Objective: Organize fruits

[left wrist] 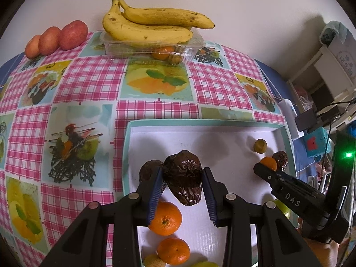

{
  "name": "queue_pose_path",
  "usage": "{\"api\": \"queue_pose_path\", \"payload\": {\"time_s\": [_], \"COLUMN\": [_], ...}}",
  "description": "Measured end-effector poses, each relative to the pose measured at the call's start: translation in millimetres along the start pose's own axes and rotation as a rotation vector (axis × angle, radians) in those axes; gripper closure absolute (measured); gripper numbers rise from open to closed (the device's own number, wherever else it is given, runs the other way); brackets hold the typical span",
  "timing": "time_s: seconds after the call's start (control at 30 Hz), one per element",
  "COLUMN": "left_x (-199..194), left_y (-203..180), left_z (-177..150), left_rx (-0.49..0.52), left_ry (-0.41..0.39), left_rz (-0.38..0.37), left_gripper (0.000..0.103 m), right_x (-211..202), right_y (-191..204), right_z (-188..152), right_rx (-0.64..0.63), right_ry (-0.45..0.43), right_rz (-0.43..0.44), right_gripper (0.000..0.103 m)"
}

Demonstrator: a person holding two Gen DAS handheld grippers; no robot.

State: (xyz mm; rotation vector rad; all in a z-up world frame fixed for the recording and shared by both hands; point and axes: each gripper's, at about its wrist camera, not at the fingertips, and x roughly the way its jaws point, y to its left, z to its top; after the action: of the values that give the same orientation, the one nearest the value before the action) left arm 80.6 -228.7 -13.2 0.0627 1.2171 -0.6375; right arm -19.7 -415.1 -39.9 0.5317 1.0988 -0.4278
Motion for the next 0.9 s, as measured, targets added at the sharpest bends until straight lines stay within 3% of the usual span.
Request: {"api": "queue_pose_path", "payload": {"time_s": [0.17, 0.3, 0.5, 0.57, 0.63, 0.9], "left_x": [0, -1, -2, -2, -3, -18], "left_y": [-1, -1, 2, 3, 4, 11], "left_z": [0, 0, 1, 2, 2, 9], "left_rx": [-0.001, 0.000, -0.010, -0.019, -0.026, -0.050], "left_ry": [0.006, 0.002, 0.011, 0.014, 0.017, -0.015], "left_rz": [-0.006, -0.001, -0.003, -0.001, 0.001, 0.000], "left_gripper": [0.063, 0.054, 0.054, 0.053, 0.048, 0.042], "right_x": [1, 1, 1, -1, -2, -24], "right_y": [0, 1, 2, 3, 4, 16], "right_z": [0, 0, 1, 2, 3, 9], "right_rx": [0.000, -0.001, -0.005, -0.007, -0.009, -0.045], "right_ry": [0.000, 0.001, 0.005, 0.001, -0.002, -0.049], "right_rz": [-0.004, -0.010, -0.014, -0.014, -0.013, -0.021], "right_gripper": [0.065, 0.065, 0.065, 0.063, 0.054, 0.053]}}
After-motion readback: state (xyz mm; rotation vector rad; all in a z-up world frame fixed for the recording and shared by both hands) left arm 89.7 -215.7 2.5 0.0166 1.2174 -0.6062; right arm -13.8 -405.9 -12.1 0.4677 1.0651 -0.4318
